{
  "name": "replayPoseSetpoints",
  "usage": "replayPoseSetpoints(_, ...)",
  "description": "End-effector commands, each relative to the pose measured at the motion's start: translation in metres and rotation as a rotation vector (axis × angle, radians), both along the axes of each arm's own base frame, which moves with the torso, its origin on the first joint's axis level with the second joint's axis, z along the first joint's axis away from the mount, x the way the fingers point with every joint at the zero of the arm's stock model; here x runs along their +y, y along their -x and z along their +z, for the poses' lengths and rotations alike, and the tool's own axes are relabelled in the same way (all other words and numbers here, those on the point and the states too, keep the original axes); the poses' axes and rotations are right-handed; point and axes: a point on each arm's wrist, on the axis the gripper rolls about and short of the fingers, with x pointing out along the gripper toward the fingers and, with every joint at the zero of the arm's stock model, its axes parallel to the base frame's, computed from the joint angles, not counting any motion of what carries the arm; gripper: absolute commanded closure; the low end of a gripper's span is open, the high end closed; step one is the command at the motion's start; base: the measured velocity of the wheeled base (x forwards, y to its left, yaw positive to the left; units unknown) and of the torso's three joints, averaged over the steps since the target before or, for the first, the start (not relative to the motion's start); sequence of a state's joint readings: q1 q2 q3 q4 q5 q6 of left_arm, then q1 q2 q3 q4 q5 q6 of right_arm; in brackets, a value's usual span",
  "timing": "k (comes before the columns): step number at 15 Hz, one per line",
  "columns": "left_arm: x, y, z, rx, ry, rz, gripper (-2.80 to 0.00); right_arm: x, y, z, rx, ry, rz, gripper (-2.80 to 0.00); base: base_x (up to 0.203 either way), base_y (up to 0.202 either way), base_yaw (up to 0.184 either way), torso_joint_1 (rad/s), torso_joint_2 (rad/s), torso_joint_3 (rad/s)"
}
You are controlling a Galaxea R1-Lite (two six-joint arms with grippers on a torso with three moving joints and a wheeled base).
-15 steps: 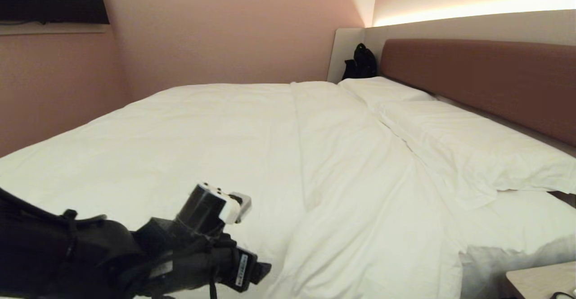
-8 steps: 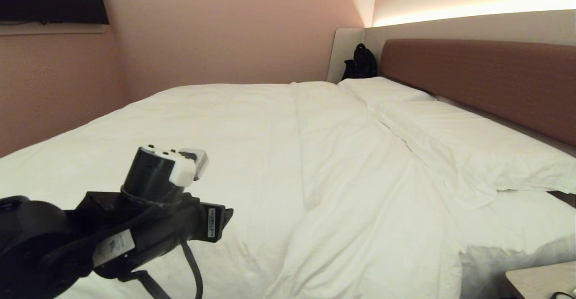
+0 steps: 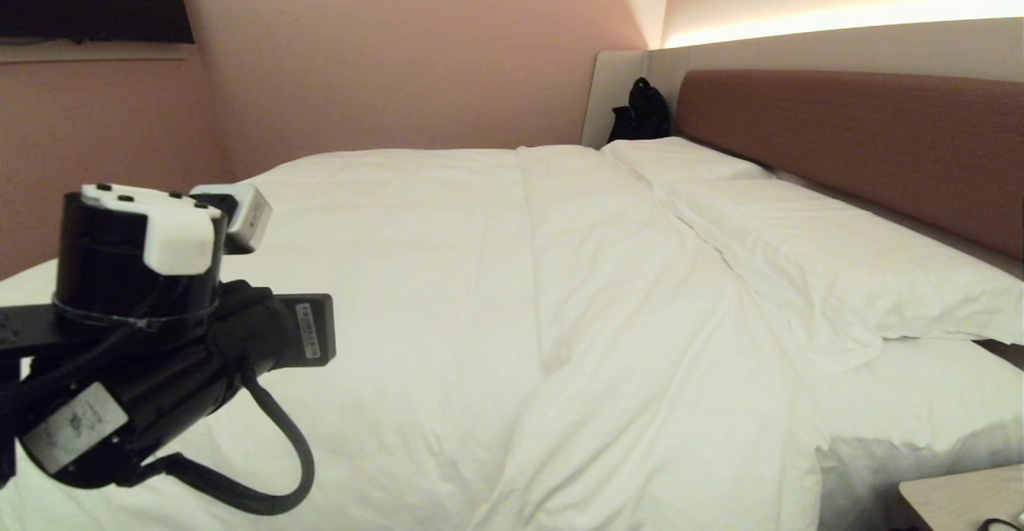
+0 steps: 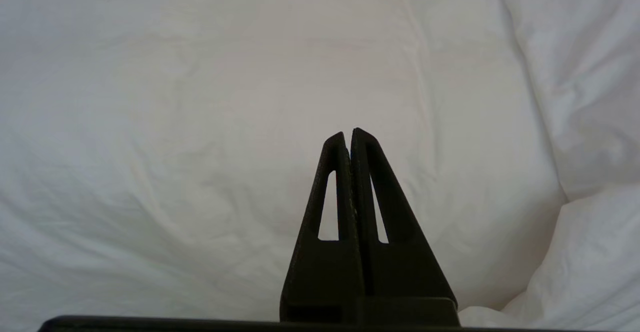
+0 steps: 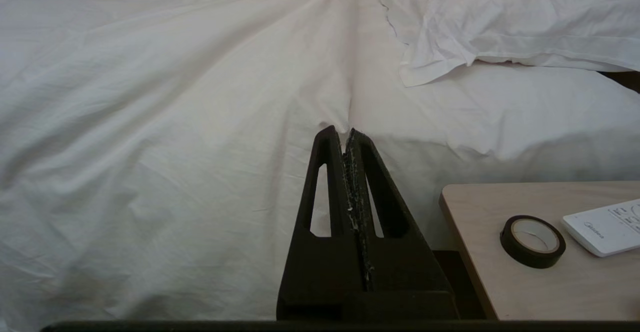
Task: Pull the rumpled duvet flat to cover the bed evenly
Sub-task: Flatten the corners of the folded blanket
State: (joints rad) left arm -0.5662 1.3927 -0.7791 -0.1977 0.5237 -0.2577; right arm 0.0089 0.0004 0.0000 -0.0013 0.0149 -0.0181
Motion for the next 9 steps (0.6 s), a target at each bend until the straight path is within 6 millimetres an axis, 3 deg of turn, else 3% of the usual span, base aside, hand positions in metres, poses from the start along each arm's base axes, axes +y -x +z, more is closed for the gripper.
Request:
replayPoseSetpoints(1, 0.009, 0.013, 0.016, -0.061, 0.025, 0.026, 0.0, 0.0, 0.0, 0.0, 0.001, 0.0, 0.001, 0.0, 0.0, 0.0, 0.0, 0.0, 0.0, 0.0)
replayPoseSetpoints(3, 0.013, 0.02, 0.022, -0.079, 0.029, 0.042, 0.0, 0.0, 0.0, 0.0, 0.001, 0.0, 0.001, 0.0, 0.0, 0.0, 0.0, 0.0, 0.0, 0.0)
replayPoseSetpoints(5, 0.026, 0.038, 0.038, -0.145, 0.059, 0.061, 0.0, 0.0, 0.0, 0.0, 0.001, 0.0, 0.001, 0.0, 0.0, 0.0, 0.0, 0.0, 0.0, 0.0)
replayPoseSetpoints(9, 0.051, 0.061, 0.052, -0.231, 0.047, 0.269, 0.0, 0.0, 0.0, 0.0, 0.001, 0.0, 0.001, 0.0, 0.0, 0.0, 0.0, 0.0, 0.0, 0.0)
